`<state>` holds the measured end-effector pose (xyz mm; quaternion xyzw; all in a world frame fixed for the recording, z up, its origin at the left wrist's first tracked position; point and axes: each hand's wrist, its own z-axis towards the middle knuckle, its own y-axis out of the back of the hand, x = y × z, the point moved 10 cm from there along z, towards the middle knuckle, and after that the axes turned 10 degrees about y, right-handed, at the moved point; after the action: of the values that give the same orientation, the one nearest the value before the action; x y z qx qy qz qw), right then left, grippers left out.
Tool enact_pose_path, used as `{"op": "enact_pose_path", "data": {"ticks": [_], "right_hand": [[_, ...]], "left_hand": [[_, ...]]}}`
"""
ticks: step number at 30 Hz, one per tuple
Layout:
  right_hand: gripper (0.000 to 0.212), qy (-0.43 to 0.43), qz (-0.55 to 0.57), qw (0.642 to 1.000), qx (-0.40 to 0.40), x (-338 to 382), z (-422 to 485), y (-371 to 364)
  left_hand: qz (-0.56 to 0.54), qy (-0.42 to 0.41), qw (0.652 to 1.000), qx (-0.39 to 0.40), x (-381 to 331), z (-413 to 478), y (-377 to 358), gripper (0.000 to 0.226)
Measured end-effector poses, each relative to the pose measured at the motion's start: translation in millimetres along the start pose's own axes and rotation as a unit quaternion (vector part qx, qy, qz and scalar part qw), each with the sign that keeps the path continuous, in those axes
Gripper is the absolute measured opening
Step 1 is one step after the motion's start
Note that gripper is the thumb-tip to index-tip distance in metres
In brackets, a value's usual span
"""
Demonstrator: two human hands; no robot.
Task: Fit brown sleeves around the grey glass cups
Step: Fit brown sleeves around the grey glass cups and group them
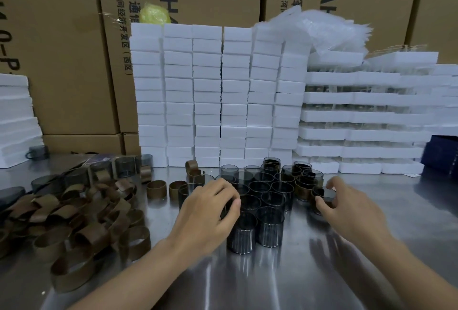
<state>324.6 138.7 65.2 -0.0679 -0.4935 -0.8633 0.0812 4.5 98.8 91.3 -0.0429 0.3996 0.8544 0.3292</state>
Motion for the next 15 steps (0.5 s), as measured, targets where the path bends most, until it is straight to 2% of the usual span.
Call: {"op": "enact_pose_path", "data": {"ticks": [4,8,11,15], "right_hand": [[0.018,0.118,0.077,0.990,-0.007,54,-4,13],[0.037,0.256,0.118,0.955,0.095,118,-29,-1],[0.042,0.276,0.093,0.948,0.125,134,-39,-11],[0.045,0.266,0.066,0.959,0.071,131,-35,2]], "left_hand": [[0.048,0.024,0.998,0.021,18,4,-4,0.008],[0.070,0.040,0.996,0.032,27,6,-7,0.010],[0.065,0.037,0.997,0.036,25,5,-7,0.010],[0.049,0.002,0.998,0.043,12,2,-7,0.023]]}}
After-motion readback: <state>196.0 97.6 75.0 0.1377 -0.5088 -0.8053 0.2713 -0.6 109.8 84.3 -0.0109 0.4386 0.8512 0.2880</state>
